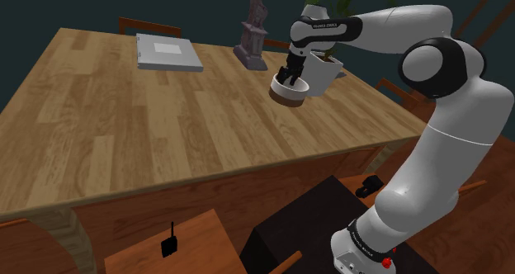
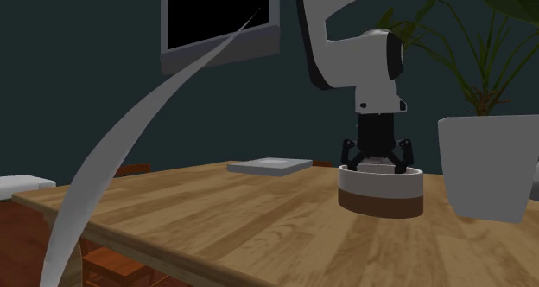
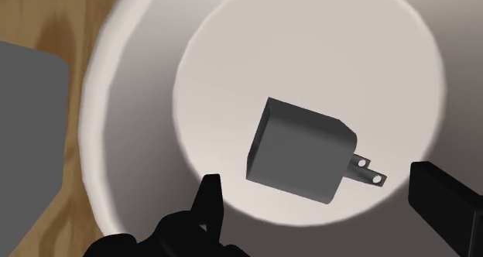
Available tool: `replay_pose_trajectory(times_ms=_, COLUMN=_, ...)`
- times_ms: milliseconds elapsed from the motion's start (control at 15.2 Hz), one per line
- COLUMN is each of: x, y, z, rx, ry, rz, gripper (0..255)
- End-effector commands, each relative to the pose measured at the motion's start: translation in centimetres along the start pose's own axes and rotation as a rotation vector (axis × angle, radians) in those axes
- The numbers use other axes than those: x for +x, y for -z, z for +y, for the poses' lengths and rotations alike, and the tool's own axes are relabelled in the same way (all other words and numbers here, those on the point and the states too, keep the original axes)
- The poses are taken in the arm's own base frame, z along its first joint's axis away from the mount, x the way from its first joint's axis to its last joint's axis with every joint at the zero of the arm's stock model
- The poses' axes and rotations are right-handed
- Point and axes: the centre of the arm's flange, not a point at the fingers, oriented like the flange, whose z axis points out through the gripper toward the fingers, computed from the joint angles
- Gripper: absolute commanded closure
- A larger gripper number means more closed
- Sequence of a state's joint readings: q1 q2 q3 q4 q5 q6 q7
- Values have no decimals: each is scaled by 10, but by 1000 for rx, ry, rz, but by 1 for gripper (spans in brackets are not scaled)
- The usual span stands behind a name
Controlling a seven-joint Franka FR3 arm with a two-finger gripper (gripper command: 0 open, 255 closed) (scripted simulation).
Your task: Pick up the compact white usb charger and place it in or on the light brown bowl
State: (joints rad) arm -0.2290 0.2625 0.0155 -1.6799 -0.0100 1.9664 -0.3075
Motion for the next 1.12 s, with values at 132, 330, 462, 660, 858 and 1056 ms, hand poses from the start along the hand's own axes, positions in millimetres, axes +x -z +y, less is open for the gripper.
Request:
replay_pose_trajectory(times_ms=132, x=4, y=-20, z=-5, rx=9, ry=2, rz=-24, gripper=255)
replay_pose_trajectory(times_ms=330, x=6, y=-19, z=-3, rx=9, ry=2, rz=-23, gripper=255)
replay_pose_trajectory(times_ms=462, x=5, y=-17, z=3, rx=9, ry=3, rz=-22, gripper=255)
replay_pose_trajectory(times_ms=660, x=1, y=-14, z=-1, rx=9, ry=2, rz=-23, gripper=255)
replay_pose_trajectory(times_ms=858, x=1, y=2, z=-1, rx=9, ry=2, rz=-23, gripper=255)
replay_pose_trajectory(times_ms=1056, x=1, y=18, z=0, rx=9, ry=2, rz=-23, gripper=255)
